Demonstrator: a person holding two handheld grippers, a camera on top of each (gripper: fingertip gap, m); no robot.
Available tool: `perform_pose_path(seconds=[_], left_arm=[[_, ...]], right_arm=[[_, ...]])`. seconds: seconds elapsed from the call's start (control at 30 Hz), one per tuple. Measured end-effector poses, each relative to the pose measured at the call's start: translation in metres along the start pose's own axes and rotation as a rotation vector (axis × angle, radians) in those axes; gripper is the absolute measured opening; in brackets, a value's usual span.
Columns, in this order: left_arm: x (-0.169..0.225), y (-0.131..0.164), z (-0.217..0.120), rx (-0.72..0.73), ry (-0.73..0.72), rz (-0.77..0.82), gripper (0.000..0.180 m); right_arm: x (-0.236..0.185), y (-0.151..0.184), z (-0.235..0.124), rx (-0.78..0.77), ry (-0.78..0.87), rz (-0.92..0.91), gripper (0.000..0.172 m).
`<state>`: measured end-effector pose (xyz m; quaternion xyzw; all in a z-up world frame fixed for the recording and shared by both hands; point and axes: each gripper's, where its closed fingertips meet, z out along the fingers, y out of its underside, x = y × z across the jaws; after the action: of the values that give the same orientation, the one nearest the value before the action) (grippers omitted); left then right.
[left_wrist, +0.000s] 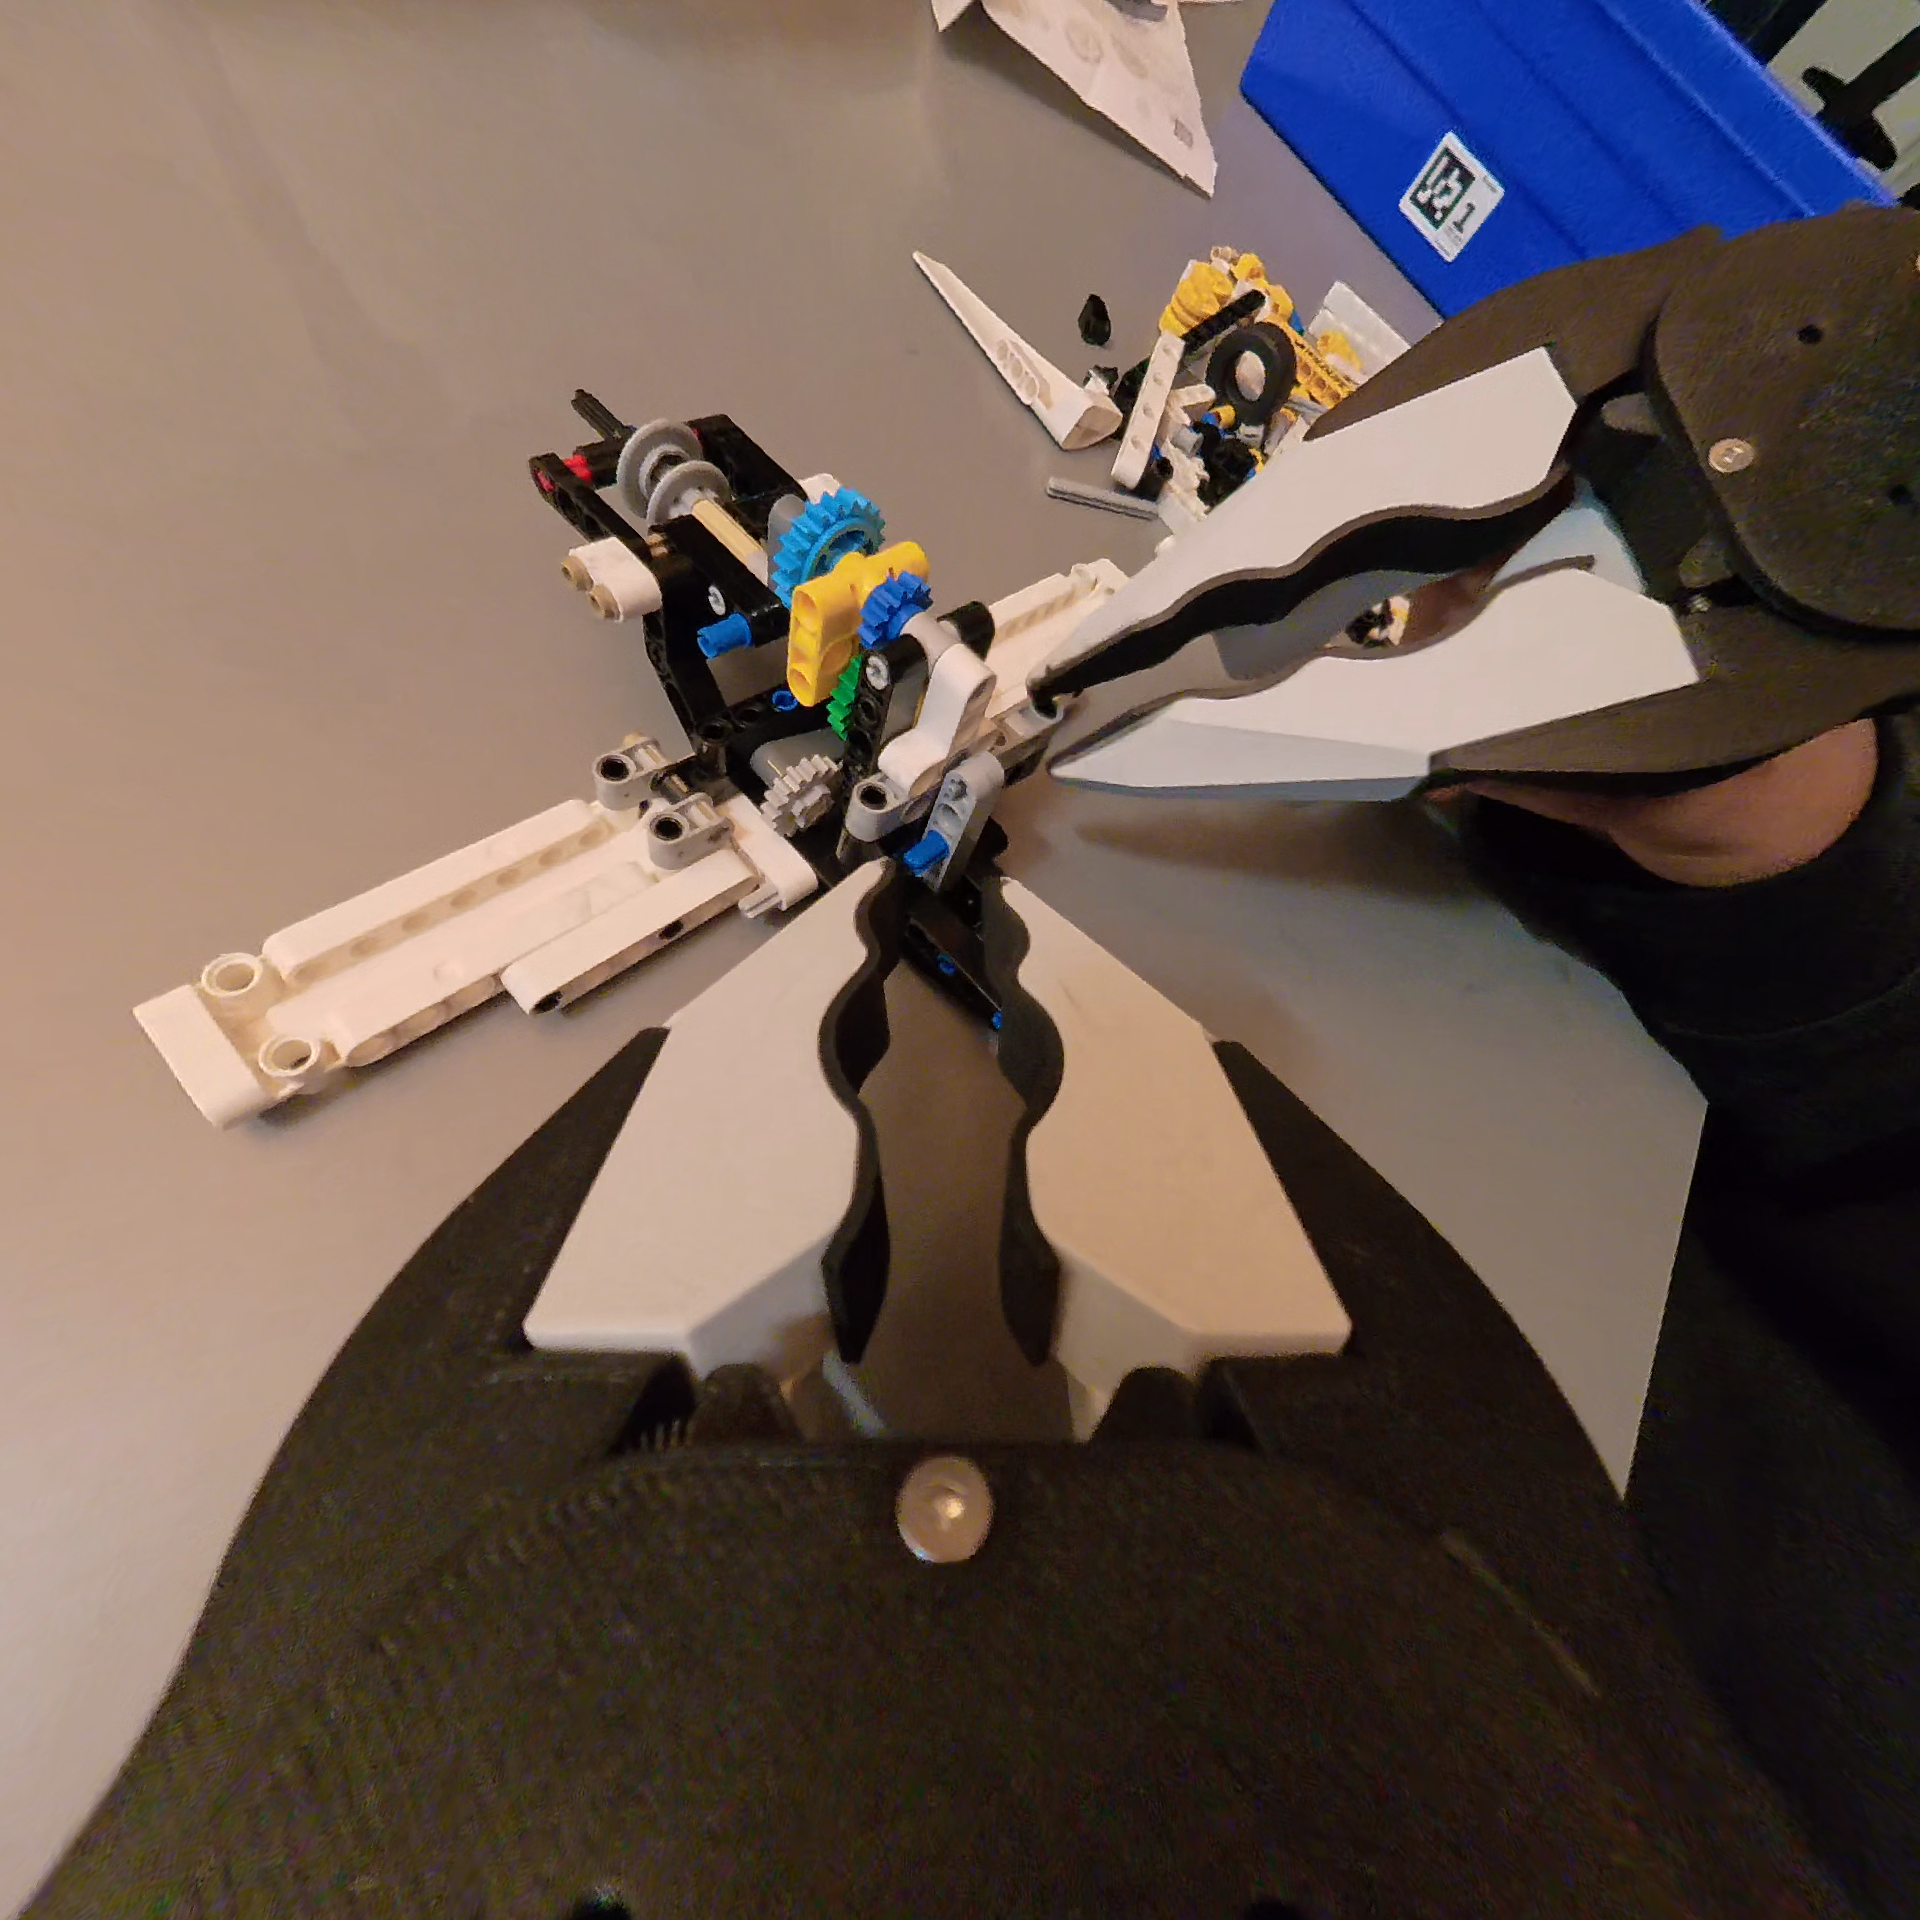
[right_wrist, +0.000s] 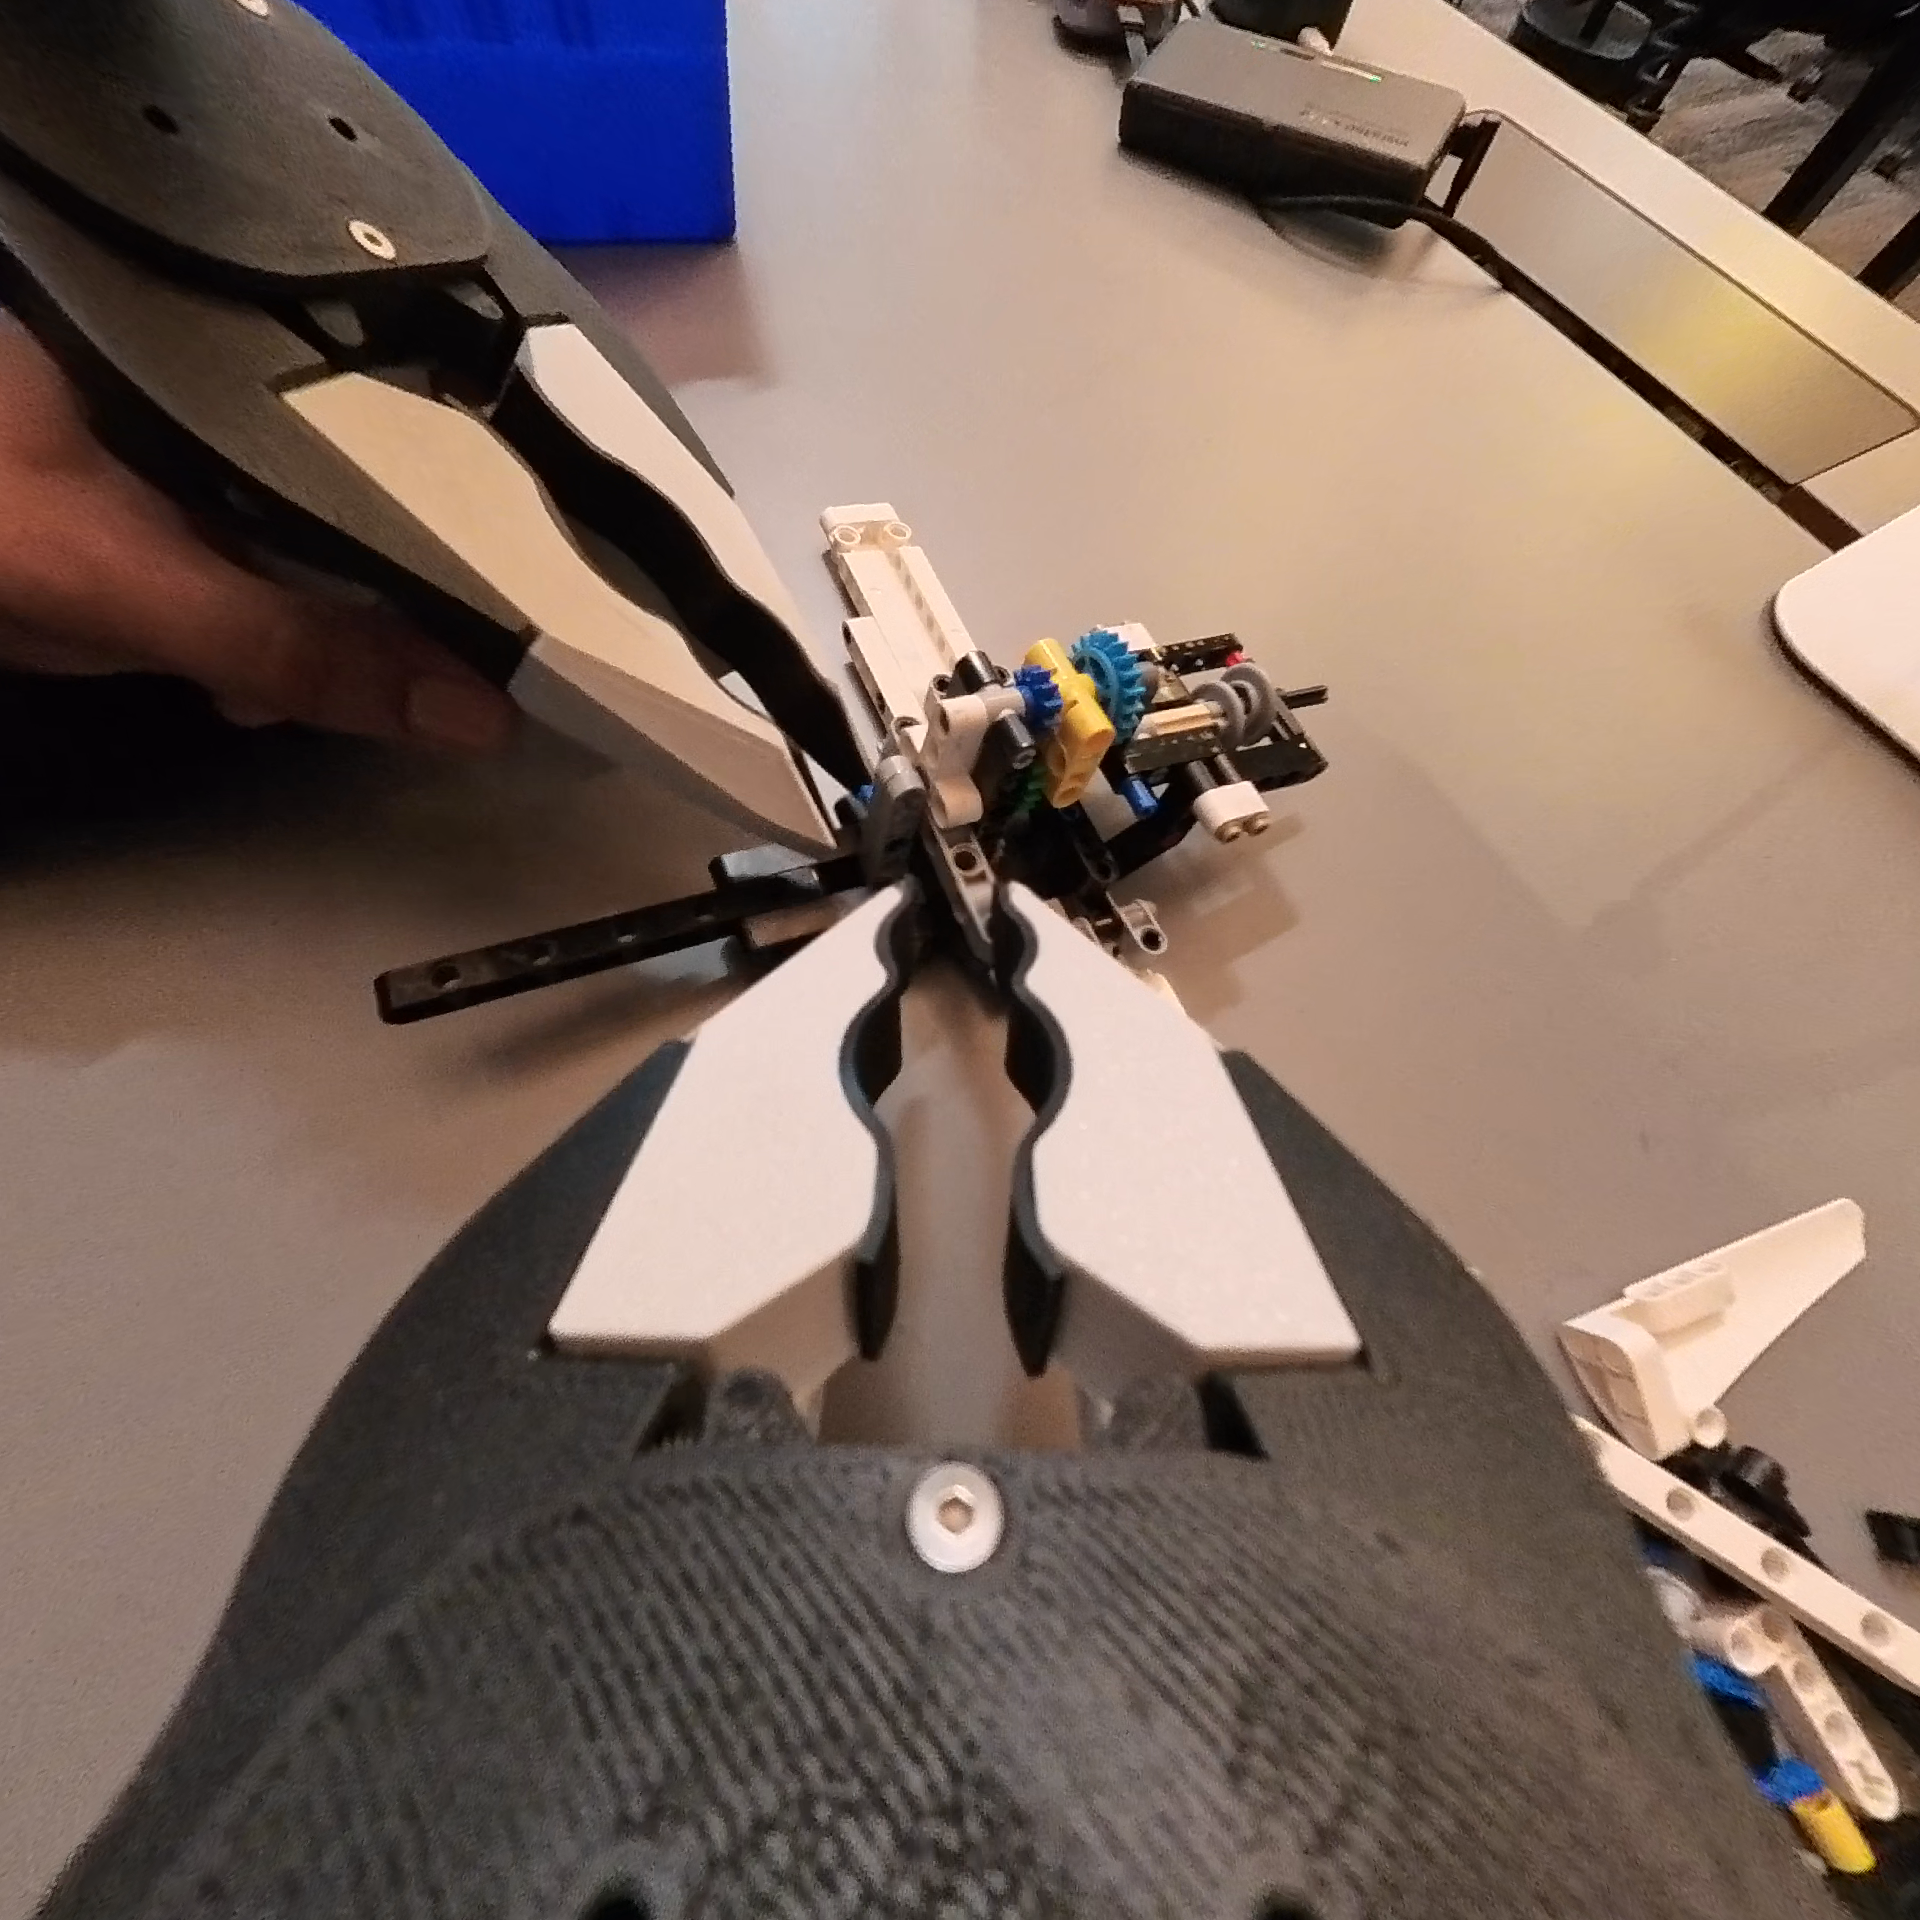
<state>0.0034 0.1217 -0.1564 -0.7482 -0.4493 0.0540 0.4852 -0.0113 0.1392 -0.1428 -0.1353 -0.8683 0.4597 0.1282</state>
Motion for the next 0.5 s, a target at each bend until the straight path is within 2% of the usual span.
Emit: perform_pose_path(seconds=[0.13,0.33,0.5], left_arm=[[0.003,0.001,0.001,-0.009,0.011,0.017,0.013],[0.015,0.005,0.004,-0.040,0.065,0.073,0.011],[0.017,0.006,0.005,-0.047,0.048,0.117,0.007]], right_arm=[[0.010,0.008,0.000,-0.040,0.037,0.026,0.012],[0.003,-0.002,-0.002,0.014,0.011,0.009,0.010],[0.001,-0.005,-0.006,0.038,-0.023,0.021,0.003]])
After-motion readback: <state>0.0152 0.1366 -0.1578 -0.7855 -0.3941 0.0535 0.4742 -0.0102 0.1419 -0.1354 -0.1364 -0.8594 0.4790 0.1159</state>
